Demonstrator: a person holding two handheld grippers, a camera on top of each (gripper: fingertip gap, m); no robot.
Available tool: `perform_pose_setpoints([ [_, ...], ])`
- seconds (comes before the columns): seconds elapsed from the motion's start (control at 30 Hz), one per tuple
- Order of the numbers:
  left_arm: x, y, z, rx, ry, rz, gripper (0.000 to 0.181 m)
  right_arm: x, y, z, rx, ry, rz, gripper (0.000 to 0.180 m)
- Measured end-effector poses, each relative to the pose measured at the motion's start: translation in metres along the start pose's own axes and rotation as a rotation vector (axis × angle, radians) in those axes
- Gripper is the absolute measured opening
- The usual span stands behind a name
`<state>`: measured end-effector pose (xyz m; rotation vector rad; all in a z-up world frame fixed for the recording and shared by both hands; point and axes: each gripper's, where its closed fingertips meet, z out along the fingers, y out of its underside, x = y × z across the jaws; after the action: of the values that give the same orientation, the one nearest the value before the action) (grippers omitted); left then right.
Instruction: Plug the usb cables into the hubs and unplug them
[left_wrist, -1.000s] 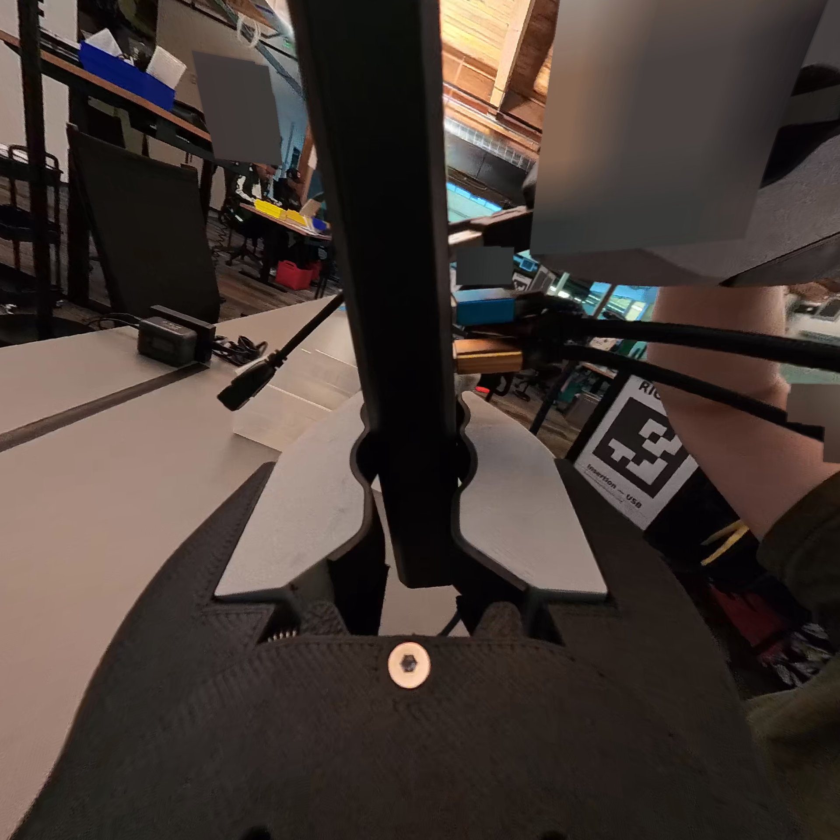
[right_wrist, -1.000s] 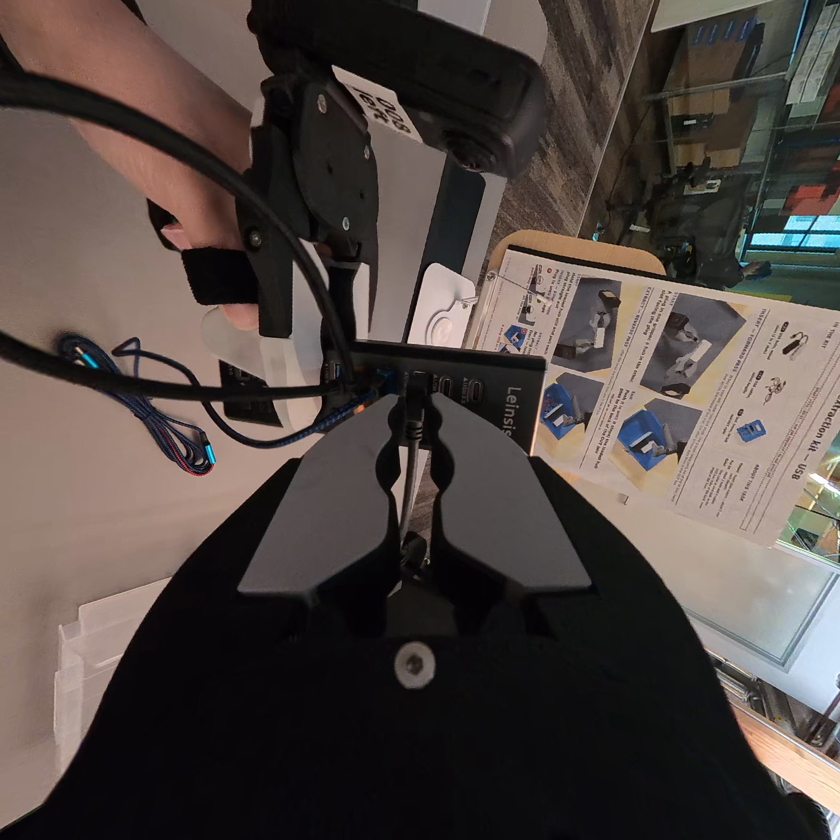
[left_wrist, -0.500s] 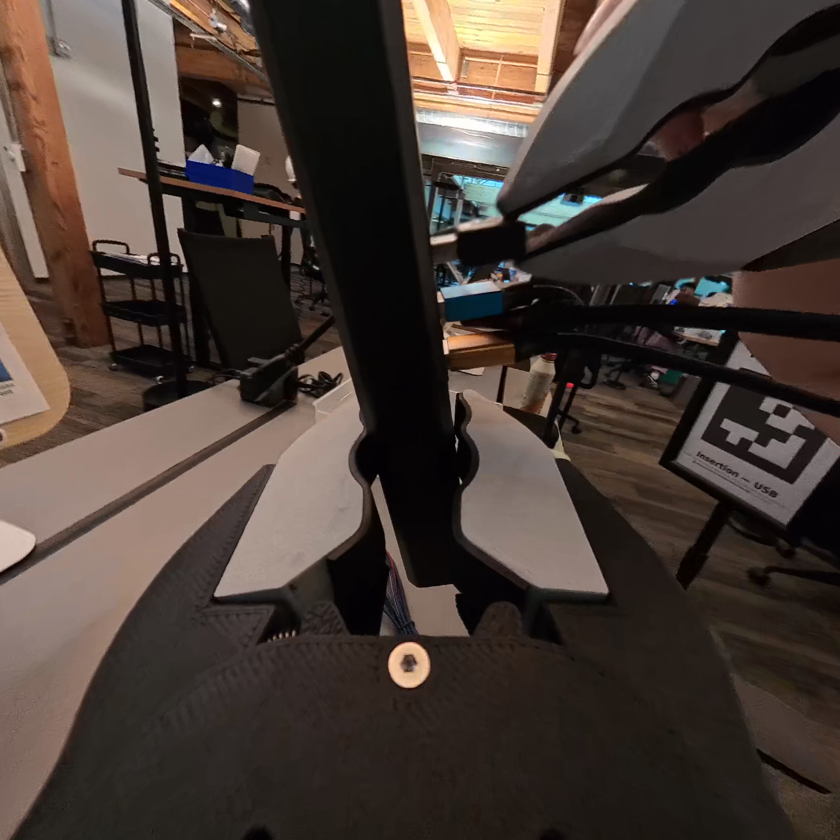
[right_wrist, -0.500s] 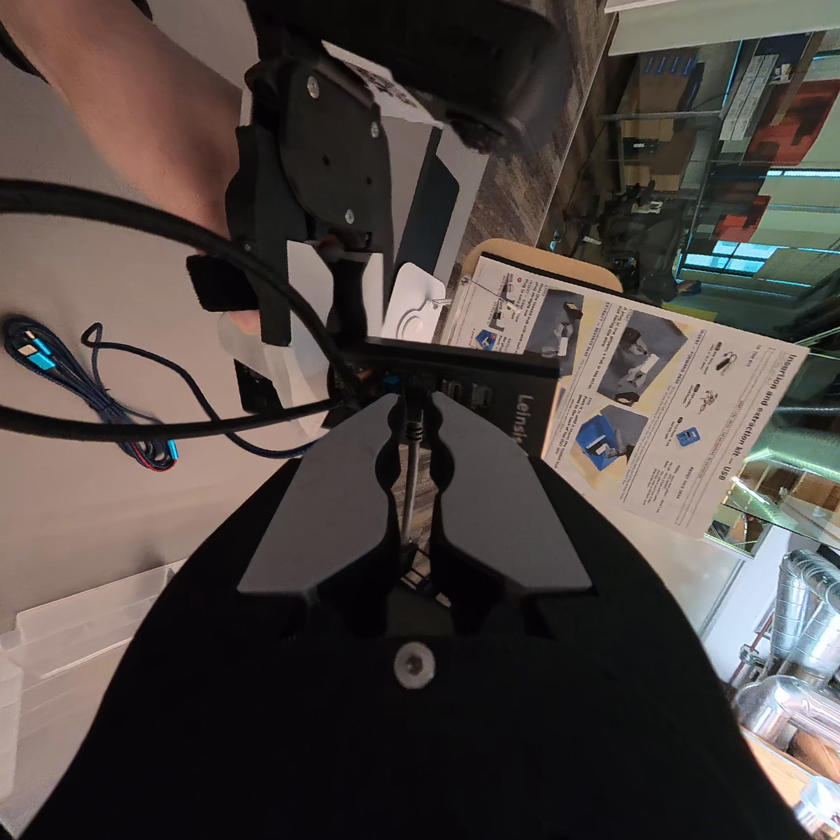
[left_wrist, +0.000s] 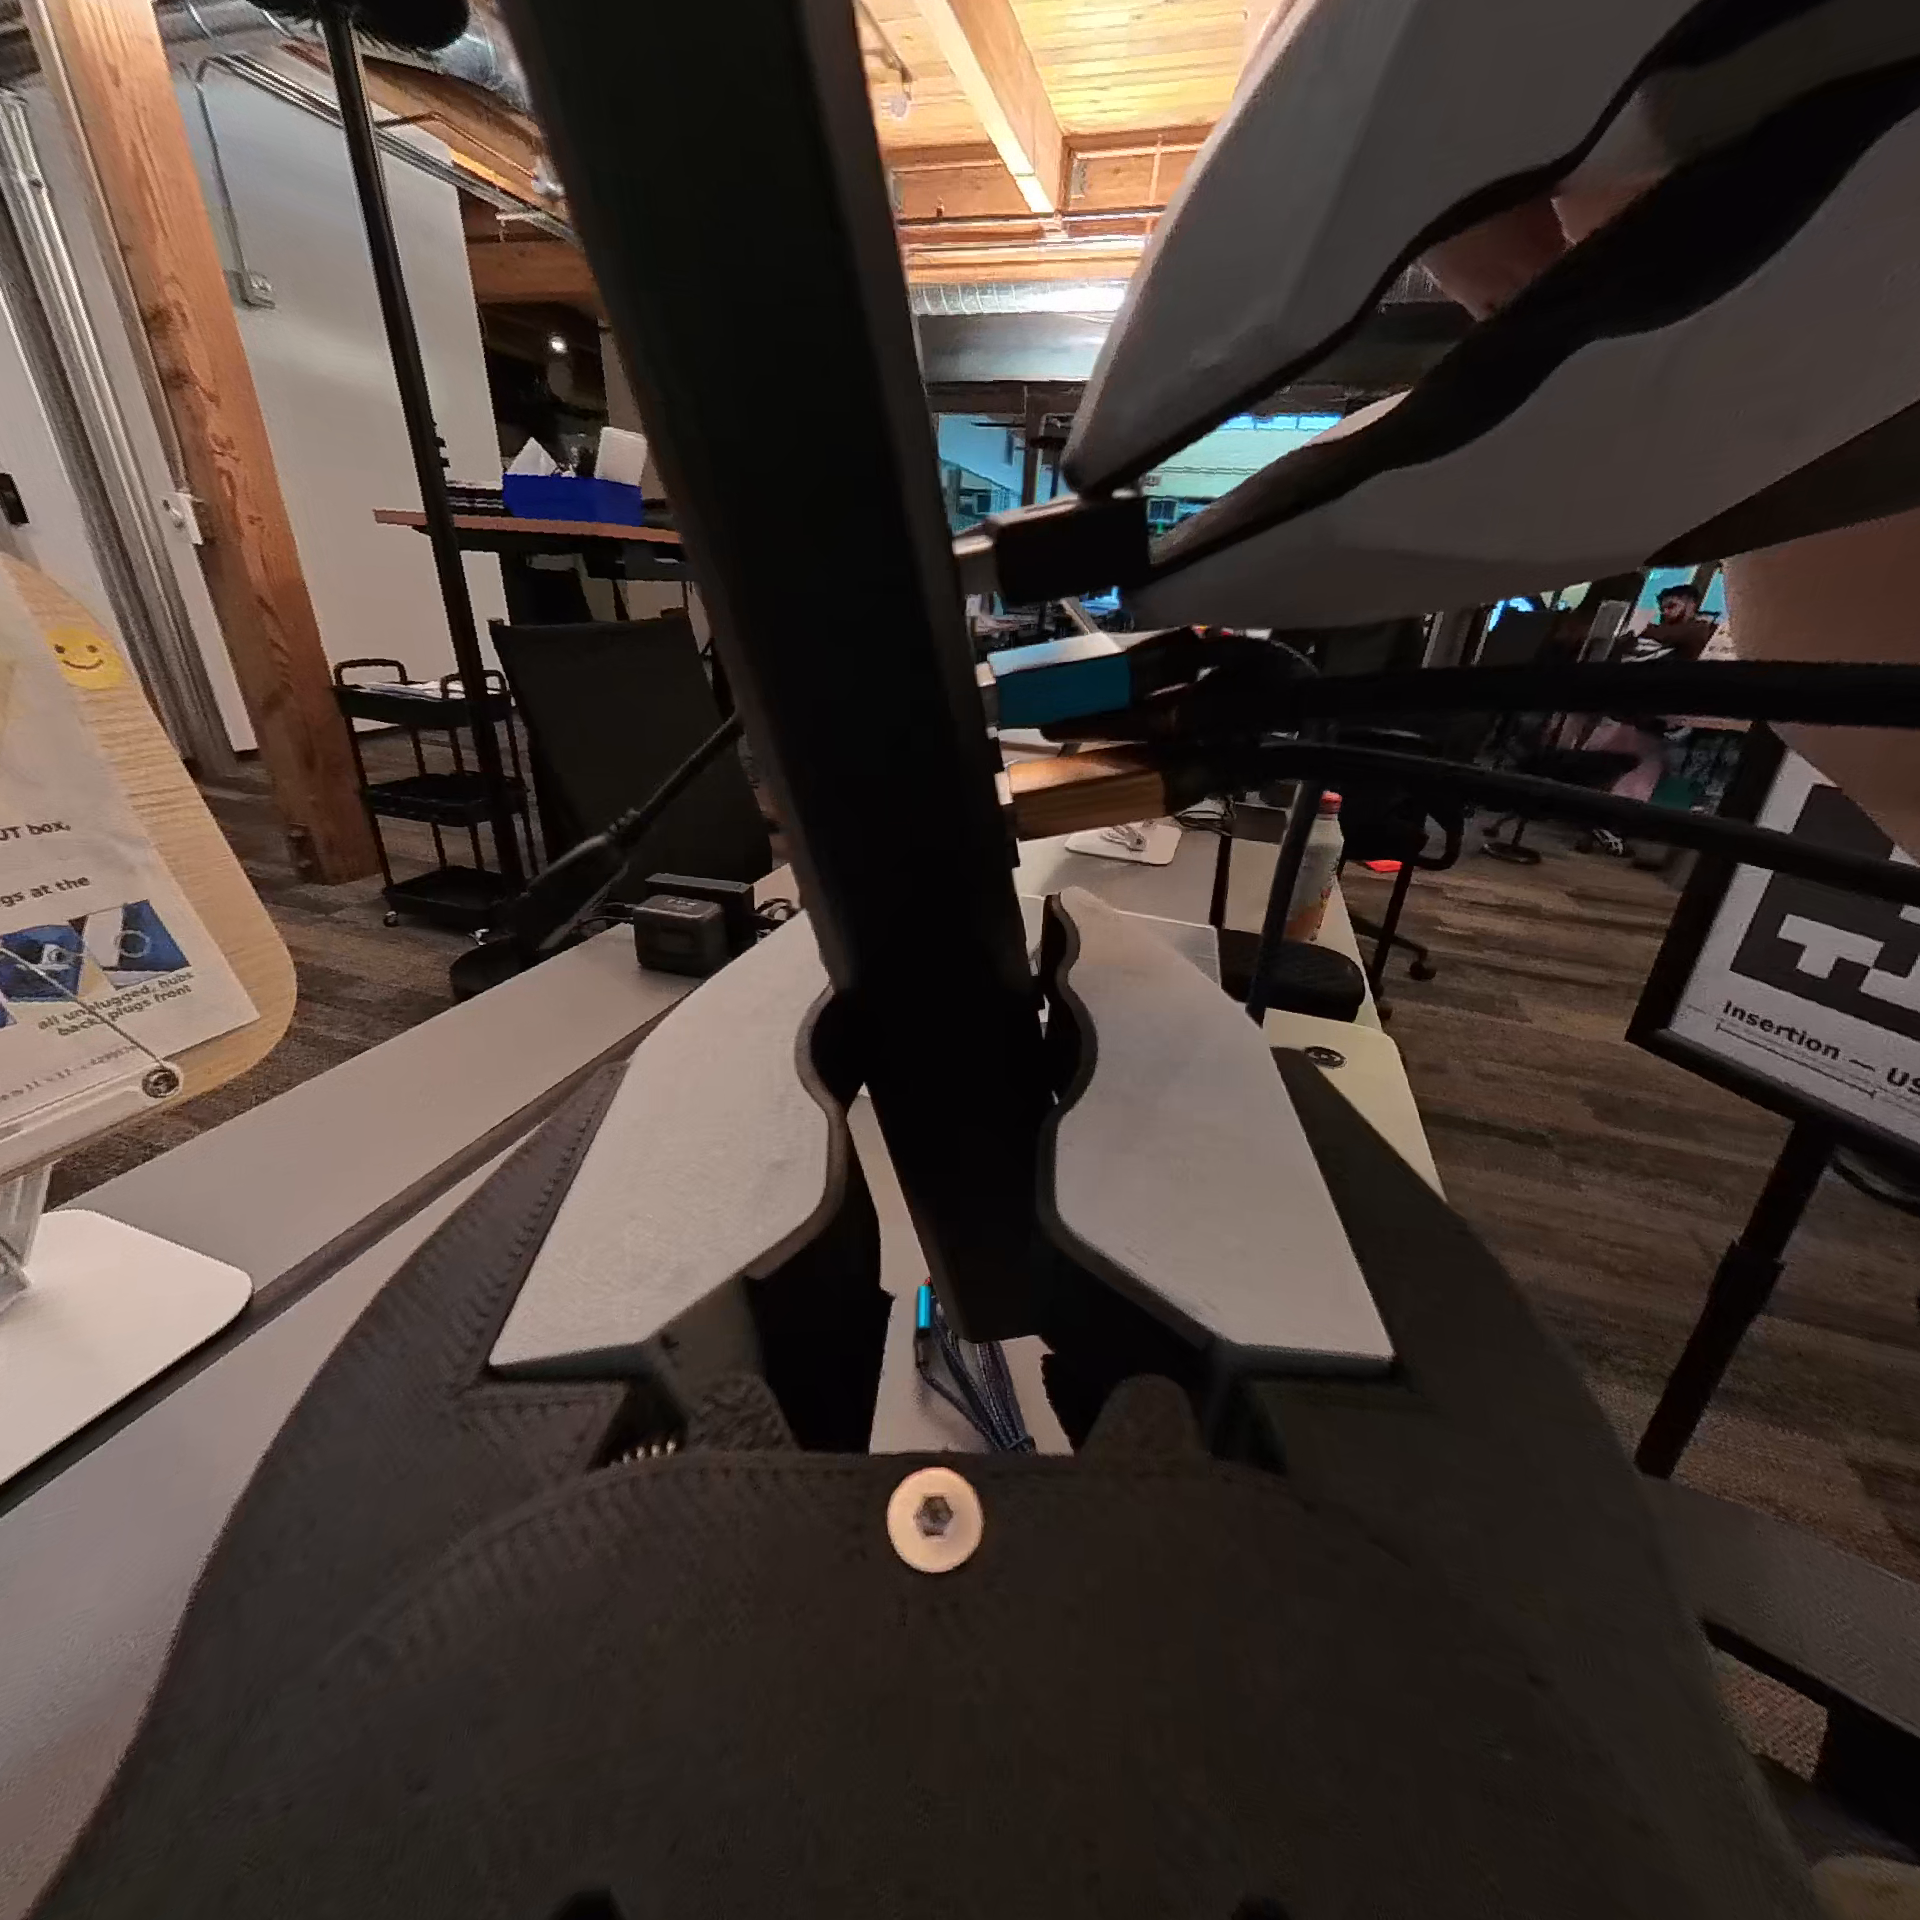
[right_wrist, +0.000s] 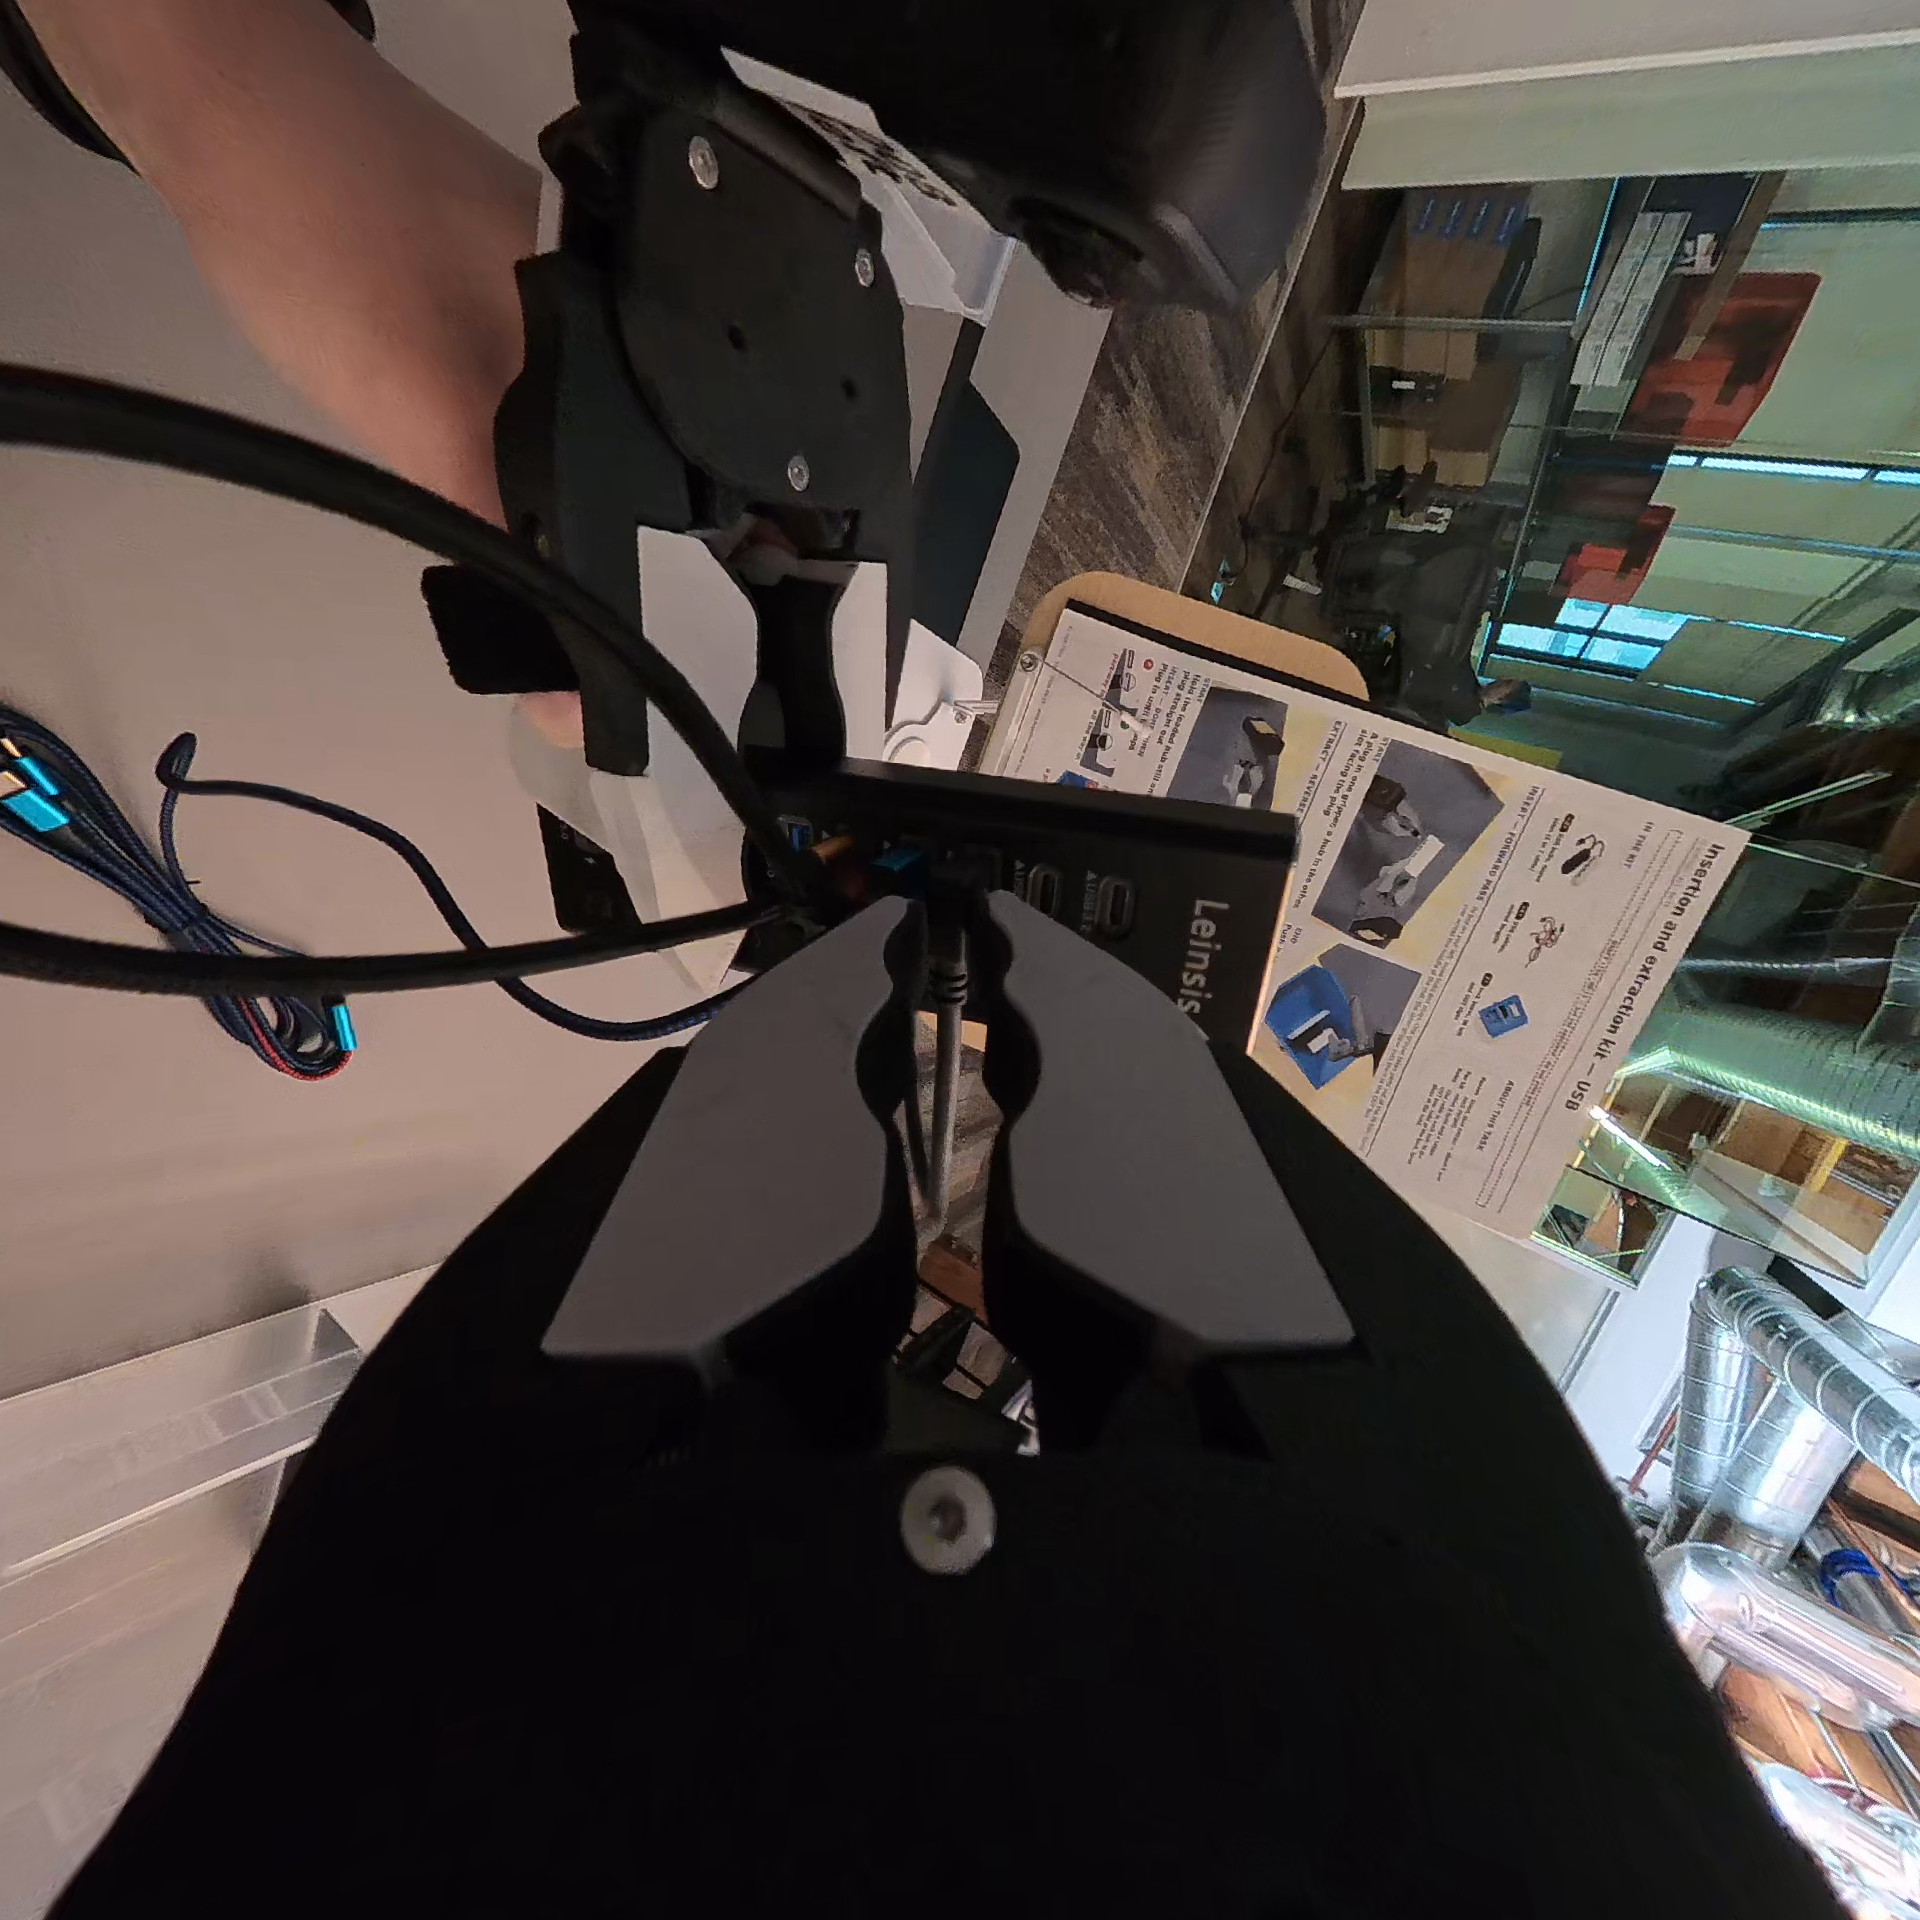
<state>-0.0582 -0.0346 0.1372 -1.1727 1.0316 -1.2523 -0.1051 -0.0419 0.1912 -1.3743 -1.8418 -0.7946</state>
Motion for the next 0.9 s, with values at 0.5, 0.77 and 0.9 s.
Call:
perform_pose_setpoints([
  [0.5, -0.006, -0.01, -0.008, 0.015, -0.096, 0.126, 0.03, 0.007, -0.011, -0.003, 0.039, 0.096, -0.106, 0.009],
  [0.77, -0.012, -0.021, -0.017, 0.034, -0.166, 0.195, 0.031, 0.014, -0.02, -0.006, 0.087, 0.199, -0.145, 0.009],
  [0.9, -0.016, -0.025, -0.019, 0.058, -0.167, 0.15, 0.03, 0.018, -0.024, -0.005, 0.104, 0.301, -0.17, 0.008],
])
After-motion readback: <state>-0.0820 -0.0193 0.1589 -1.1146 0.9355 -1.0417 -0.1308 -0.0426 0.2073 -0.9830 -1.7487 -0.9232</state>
